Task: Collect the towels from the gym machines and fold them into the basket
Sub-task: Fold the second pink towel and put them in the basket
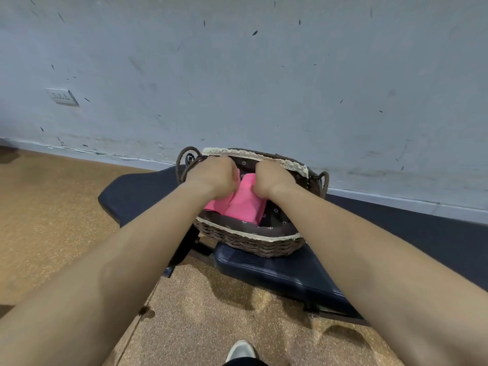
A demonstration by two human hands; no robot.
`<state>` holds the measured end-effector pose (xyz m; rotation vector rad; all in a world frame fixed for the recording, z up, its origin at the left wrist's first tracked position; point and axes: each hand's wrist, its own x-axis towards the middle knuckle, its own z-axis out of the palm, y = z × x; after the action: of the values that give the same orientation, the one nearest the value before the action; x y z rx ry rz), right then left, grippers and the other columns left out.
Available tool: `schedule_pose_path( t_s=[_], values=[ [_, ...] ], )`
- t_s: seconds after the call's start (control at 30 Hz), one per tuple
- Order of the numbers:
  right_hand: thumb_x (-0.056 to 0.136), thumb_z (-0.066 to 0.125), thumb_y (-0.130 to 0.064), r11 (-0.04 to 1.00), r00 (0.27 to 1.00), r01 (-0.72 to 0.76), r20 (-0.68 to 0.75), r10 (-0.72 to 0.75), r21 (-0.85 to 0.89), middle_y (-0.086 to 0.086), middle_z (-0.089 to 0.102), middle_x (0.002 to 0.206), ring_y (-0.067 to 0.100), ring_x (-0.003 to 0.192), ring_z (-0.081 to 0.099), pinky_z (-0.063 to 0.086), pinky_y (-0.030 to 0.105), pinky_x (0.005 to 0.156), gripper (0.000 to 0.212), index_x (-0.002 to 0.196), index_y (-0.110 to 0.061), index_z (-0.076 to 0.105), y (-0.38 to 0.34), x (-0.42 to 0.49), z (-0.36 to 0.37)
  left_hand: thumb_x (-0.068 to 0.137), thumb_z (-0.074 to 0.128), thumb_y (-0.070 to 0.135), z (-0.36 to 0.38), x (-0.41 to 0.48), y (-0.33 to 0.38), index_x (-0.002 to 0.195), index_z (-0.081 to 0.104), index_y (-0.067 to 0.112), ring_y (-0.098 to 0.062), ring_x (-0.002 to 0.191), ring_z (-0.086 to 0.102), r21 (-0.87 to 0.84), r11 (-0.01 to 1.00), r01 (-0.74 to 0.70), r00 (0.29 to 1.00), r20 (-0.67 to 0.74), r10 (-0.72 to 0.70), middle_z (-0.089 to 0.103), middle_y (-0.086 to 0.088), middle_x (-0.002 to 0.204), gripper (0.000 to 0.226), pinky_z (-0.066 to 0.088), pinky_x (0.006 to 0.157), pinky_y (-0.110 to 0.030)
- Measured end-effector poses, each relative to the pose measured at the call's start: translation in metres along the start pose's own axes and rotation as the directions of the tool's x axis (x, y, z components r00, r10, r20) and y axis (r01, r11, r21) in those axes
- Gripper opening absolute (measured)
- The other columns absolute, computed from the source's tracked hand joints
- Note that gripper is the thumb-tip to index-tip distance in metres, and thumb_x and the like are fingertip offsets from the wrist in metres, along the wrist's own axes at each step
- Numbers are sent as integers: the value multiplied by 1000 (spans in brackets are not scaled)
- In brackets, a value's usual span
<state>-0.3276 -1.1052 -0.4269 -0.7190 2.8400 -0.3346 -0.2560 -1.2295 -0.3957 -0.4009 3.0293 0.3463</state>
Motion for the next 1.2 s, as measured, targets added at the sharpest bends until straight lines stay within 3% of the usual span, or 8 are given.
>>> schedule_pose_path(
  t_s=[0.1, 0.2, 0.3, 0.43, 0.57, 0.73, 0.9, 1.2],
  values=[
    [86, 69, -30, 979, 967, 110, -211, -146, -174, 8, 52, 125, 32, 119, 52, 49, 42, 83, 42, 124, -17, 55, 2, -13, -2, 86, 60, 8, -5, 12, -16, 120, 64, 25, -25, 112, 61, 166, 981, -101, 993, 77, 89, 63, -3, 125, 38, 51, 94, -41],
    [76, 74, -56, 953, 967, 250, -1, -254, -171, 2, 53, 114, 26, 110, 54, 49, 39, 86, 53, 117, -25, 64, 2, -21, -10, 81, 69, 8, -3, 19, -21, 138, 51, 25, -24, 108, 57, 245, 947, -206, 946, 297, 129, 57, -3, 132, 62, 50, 89, -39],
    [69, 75, -70, 947, 937, 273, 272, -222, -168, -1, 61, 115, 24, 107, 59, 52, 39, 91, 70, 122, -24, 66, 4, -19, -12, 81, 73, 11, -5, 21, -21, 142, 43, 25, -20, 94, 51, 251, 944, -214, 899, 428, 89, 58, 0, 118, 69, 44, 79, -32],
    [65, 79, -69, 956, 929, 256, 310, -203, -141, -4, 65, 130, 25, 117, 59, 50, 40, 98, 83, 133, -25, 59, 5, -10, -2, 84, 72, 14, -7, 23, -19, 143, 40, 25, -19, 90, 50, 244, 942, -232, 868, 488, 87, 49, 10, 88, 68, 38, 76, -29],
    [66, 80, -65, 962, 940, 239, 280, -195, -135, -7, 61, 136, 23, 123, 58, 50, 35, 95, 91, 144, -34, 46, 7, -9, 12, 84, 70, 12, 5, 21, -17, 146, 36, 27, -21, 85, 49, 282, 925, -254, 863, 498, 85, 47, 6, 87, 72, 38, 71, -29],
    [70, 81, -58, 970, 944, 214, 280, -174, -118, -6, 66, 123, 22, 111, 61, 47, 31, 81, 72, 132, -32, 54, 3, -16, 7, 82, 68, 5, 2, 14, -16, 145, 43, 26, -21, 91, 53, 240, 946, -220, 889, 448, 93, 60, -2, 111, 71, 41, 76, -29],
    [85, 69, -50, 980, 982, 168, 67, -175, 103, -1, 64, 127, 23, 117, 59, 50, 36, 95, 50, 127, -24, 63, -1, -44, -36, 89, 67, 33, -21, -10, -13, 137, 56, 23, -21, 117, 58, 71, 987, -144, 955, 270, 120, 61, -1, 133, 50, 45, 100, -33],
    [91, 61, -36, 972, 976, 74, -215, -24, 224, 0, 61, 135, 21, 126, 55, 45, 39, 105, 37, 125, -22, 65, 63, -143, -119, 93, 61, 40, -63, -67, 73, 129, 60, 22, -21, 117, 58, -23, 975, -221, 975, 20, 222, 65, 0, 126, 40, 44, 100, -33]
  ],
)
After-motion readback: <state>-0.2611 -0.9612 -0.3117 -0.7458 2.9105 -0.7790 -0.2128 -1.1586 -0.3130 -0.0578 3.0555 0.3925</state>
